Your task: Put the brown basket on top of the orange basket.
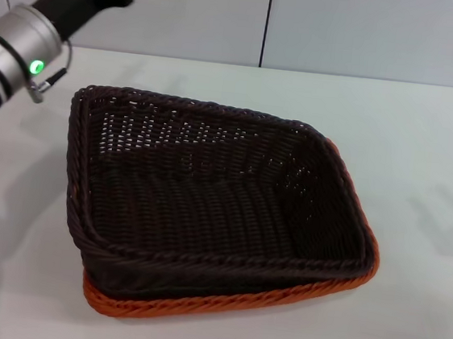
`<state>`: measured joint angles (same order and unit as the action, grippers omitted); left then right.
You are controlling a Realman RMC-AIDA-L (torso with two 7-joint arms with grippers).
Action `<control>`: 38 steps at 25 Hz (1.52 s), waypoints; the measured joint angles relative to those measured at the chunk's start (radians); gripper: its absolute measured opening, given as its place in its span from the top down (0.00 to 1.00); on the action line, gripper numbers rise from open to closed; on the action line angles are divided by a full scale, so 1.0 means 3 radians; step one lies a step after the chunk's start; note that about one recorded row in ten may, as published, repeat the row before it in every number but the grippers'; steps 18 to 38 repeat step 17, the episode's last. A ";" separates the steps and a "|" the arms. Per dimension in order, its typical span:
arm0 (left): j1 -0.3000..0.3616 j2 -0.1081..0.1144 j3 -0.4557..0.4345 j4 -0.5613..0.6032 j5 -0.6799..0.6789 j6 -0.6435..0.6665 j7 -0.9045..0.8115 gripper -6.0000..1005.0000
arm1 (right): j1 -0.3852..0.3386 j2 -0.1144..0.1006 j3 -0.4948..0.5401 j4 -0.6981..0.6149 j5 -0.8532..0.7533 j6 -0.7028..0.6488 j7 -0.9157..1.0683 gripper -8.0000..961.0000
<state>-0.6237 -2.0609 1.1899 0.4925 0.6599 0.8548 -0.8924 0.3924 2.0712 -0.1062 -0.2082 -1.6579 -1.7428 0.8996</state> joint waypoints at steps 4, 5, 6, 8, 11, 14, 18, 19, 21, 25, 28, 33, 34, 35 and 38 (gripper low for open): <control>0.0104 0.0001 -0.0300 0.0004 -0.0003 0.0158 0.0001 0.19 | -0.0019 -0.0001 0.0339 -0.0030 0.0005 -0.0040 -0.0153 0.36; 0.0136 0.0000 -0.0369 0.0003 -0.0004 0.0213 0.0001 0.19 | -0.0019 -0.0001 0.0421 -0.0032 0.0007 -0.0039 -0.0200 0.36; 0.0176 -0.0004 -0.0480 -0.0010 -0.0004 0.0311 0.0004 0.19 | -0.0017 -0.0002 0.0513 -0.0034 0.0008 -0.0027 -0.0279 0.36; 0.0235 -0.0008 -0.0610 -0.0033 -0.0005 0.0449 0.0021 0.19 | -0.0013 -0.0003 0.0662 -0.0038 0.0008 -0.0006 -0.0437 0.36; 0.0355 -0.0018 -0.0771 -0.0108 -0.0070 0.0729 0.0091 0.19 | -0.0011 0.0002 0.0906 -0.0023 0.0009 0.0005 -0.0745 0.36; 0.0424 -0.0014 -0.0820 -0.0216 -0.0192 0.0932 0.0160 0.19 | -0.0002 0.0003 0.1198 -0.0009 0.0048 0.0054 -0.0931 0.36; 0.0526 -0.0010 -0.0840 -0.0389 -0.0399 0.1232 0.0312 0.19 | 0.0028 -0.0001 0.1331 -0.0009 0.0260 0.0242 -0.1041 0.36; 0.0526 -0.0010 -0.0840 -0.0389 -0.0399 0.1232 0.0312 0.19 | 0.0028 -0.0001 0.1331 -0.0009 0.0260 0.0242 -0.1041 0.36; 0.0526 -0.0010 -0.0840 -0.0389 -0.0399 0.1232 0.0312 0.19 | 0.0028 -0.0001 0.1331 -0.0009 0.0260 0.0242 -0.1041 0.36; 0.0526 -0.0010 -0.0840 -0.0389 -0.0399 0.1232 0.0312 0.19 | 0.0028 -0.0001 0.1331 -0.0009 0.0260 0.0242 -0.1041 0.36; 0.0526 -0.0010 -0.0840 -0.0389 -0.0399 0.1232 0.0312 0.19 | 0.0028 -0.0001 0.1331 -0.0009 0.0260 0.0242 -0.1041 0.36; 0.0526 -0.0010 -0.0840 -0.0389 -0.0399 0.1232 0.0312 0.19 | 0.0028 -0.0001 0.1331 -0.0009 0.0260 0.0242 -0.1041 0.36; 0.0526 -0.0010 -0.0840 -0.0389 -0.0399 0.1232 0.0312 0.19 | 0.0028 -0.0001 0.1331 -0.0009 0.0260 0.0242 -0.1041 0.36; 0.0526 -0.0010 -0.0840 -0.0389 -0.0399 0.1232 0.0312 0.19 | 0.0028 -0.0001 0.1331 -0.0009 0.0260 0.0242 -0.1041 0.36; 0.0526 -0.0010 -0.0840 -0.0389 -0.0399 0.1232 0.0312 0.19 | 0.0028 -0.0001 0.1331 -0.0009 0.0260 0.0242 -0.1041 0.36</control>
